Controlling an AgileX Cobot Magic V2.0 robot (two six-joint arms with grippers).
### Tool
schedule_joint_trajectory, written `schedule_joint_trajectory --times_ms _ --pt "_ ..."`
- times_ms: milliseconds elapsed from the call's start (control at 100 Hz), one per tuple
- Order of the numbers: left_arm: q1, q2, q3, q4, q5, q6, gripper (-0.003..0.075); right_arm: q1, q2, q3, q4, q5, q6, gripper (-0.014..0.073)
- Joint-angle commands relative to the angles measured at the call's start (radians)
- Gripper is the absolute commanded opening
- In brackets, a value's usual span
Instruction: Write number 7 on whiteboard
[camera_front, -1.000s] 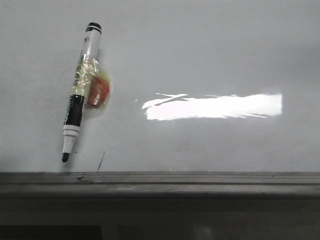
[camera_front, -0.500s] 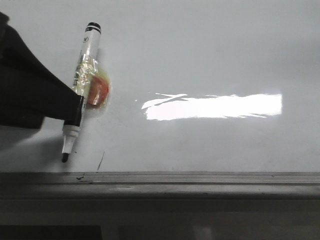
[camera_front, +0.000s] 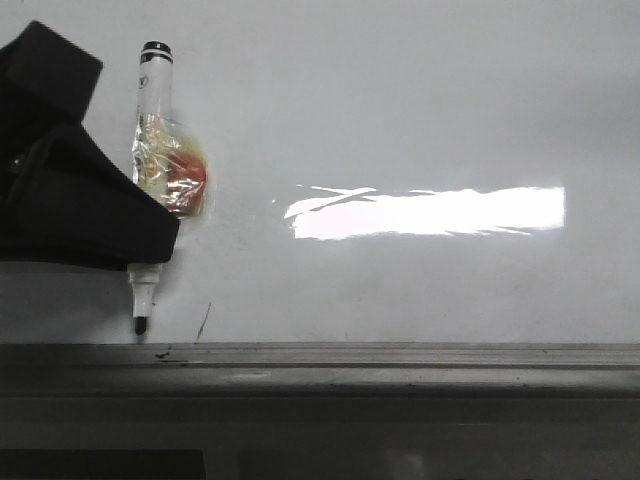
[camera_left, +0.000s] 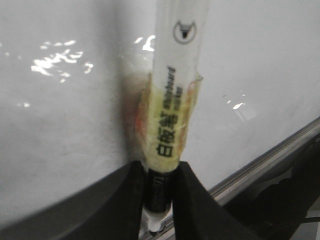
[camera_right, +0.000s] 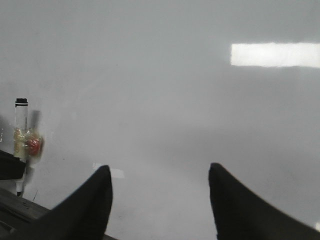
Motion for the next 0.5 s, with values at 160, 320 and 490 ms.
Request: schedule_joint_trajectory --times_ms 160,320,490 --pt "-0.010 -0.077 -0.018 0.017 0.047 0.309 -0.0020 0.004 0.029 -0.034 0.139 -0.062 -0.196 0.0384" --pt "-0.069 -0.152 -0.018 -0.140 0.115 0.723 -0.0020 0.033 0.114 -0.034 0.540 0.054 -0.663 0.0384" --pt "-0.101 -0.171 -0.018 -0.317 0.147 0.978 -0.0020 0.149 0.197 -0.034 0.745 0.071 -0.910 0.0385"
